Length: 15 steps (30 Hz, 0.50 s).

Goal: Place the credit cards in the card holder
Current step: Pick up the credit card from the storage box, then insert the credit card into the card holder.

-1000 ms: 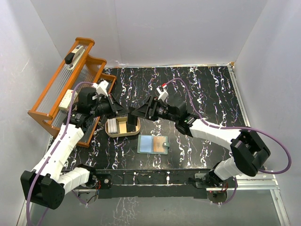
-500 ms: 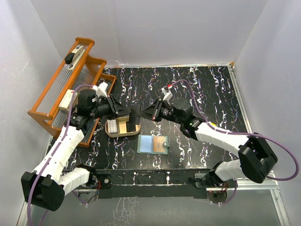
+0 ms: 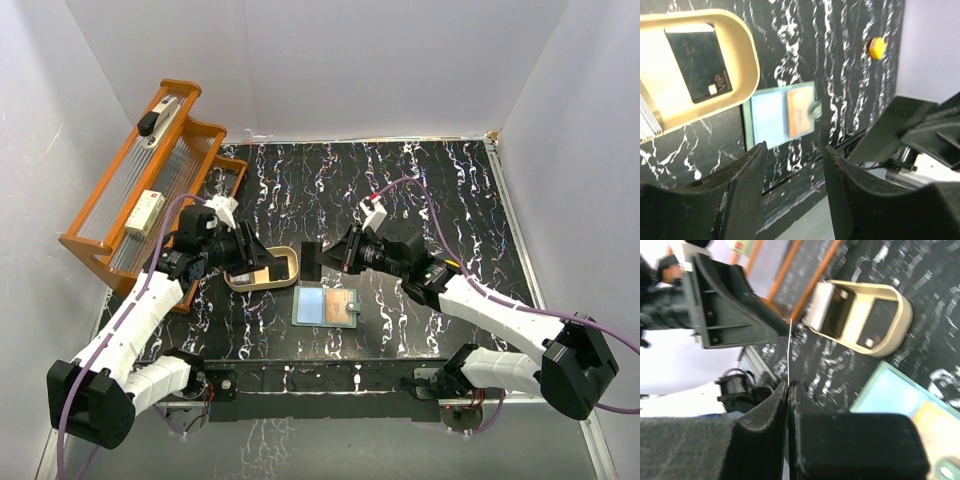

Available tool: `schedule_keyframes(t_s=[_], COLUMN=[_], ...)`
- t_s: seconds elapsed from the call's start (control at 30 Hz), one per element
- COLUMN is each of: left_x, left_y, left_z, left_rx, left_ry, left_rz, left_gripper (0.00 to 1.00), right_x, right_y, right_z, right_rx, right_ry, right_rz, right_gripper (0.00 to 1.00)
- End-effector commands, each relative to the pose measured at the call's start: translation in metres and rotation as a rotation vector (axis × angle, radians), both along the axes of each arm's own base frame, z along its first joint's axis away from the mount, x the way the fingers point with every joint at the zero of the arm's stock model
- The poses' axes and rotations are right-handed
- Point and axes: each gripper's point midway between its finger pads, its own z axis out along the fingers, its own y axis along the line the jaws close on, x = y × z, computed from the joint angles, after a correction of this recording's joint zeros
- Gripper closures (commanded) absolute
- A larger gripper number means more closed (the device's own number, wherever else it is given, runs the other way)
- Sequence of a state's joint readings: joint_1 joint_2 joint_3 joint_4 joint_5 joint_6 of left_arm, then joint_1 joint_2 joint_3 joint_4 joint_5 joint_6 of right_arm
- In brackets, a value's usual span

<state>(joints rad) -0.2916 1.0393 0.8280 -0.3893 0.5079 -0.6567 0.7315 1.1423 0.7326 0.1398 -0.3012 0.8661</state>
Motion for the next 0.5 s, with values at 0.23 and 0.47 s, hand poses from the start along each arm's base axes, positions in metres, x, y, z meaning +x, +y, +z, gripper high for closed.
schedule_keyframes(t_s=[0.23,0.47], left_x=[-0.043,-0.062], left_y=[-0.028,-0.058], left_z=[-0.056,-0.091], left_rx=[0.189,0.264], left_ry=[0.075,0.075], left_rz=[-0.118,-0.175], left_gripper=[0.63,0.87], right_x=[-0.011,-0.01], right_y=[-0.032,-0.04], right_z=[-0.094,-0.125], right_rx=[-0.284,-0.335], right_ry=[0.102,0.186], right_rz=[-0.011,0.015], right_gripper=[1.0,1.0])
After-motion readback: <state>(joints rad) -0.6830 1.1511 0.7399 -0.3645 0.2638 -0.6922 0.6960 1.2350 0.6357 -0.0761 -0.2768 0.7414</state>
